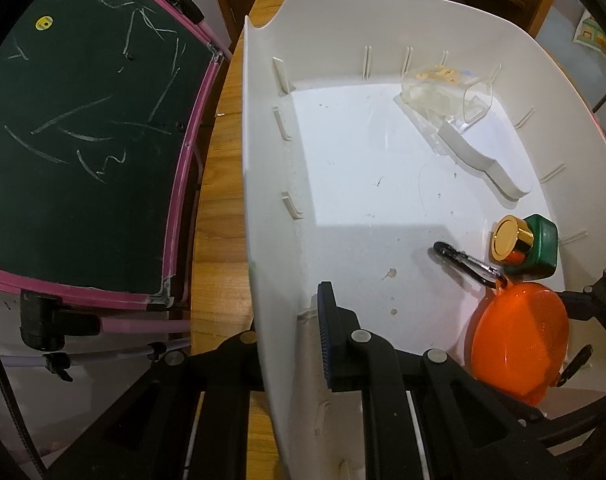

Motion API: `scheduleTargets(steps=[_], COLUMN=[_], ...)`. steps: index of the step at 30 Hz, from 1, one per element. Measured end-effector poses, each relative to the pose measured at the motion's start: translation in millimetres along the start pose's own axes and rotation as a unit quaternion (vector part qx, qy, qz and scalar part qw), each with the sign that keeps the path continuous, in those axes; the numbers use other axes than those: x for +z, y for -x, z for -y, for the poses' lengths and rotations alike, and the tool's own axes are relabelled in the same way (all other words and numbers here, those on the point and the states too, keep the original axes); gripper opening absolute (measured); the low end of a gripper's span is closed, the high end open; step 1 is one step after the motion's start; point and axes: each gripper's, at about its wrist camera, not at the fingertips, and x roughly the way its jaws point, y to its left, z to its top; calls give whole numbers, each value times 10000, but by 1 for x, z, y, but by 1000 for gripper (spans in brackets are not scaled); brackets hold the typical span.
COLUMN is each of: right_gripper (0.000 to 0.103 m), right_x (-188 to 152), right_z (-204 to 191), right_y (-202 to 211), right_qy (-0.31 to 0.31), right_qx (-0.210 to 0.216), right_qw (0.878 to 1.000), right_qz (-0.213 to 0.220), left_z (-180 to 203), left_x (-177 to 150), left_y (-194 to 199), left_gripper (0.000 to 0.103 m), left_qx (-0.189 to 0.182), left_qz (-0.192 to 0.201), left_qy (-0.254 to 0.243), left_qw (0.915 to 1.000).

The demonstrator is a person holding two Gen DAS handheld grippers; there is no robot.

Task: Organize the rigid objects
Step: 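Carry the orange case into the tray and release it with the right tool, then move the right tool back to the table and grasp the white charger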

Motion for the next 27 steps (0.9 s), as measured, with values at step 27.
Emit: scheduleTargets(steps=[27], right_gripper=[82], right_x=[-63], right_z=[37], right_y=[168], right_qy=[-239], right_qx=[-594], right_qw=[9556], right_qz=[2877], left_z=[-3], left_x=[2], left_y=[0], left_gripper=[14], left_qx=[34], left_qz=[-25], left_qy=[116], left_qw=[9999])
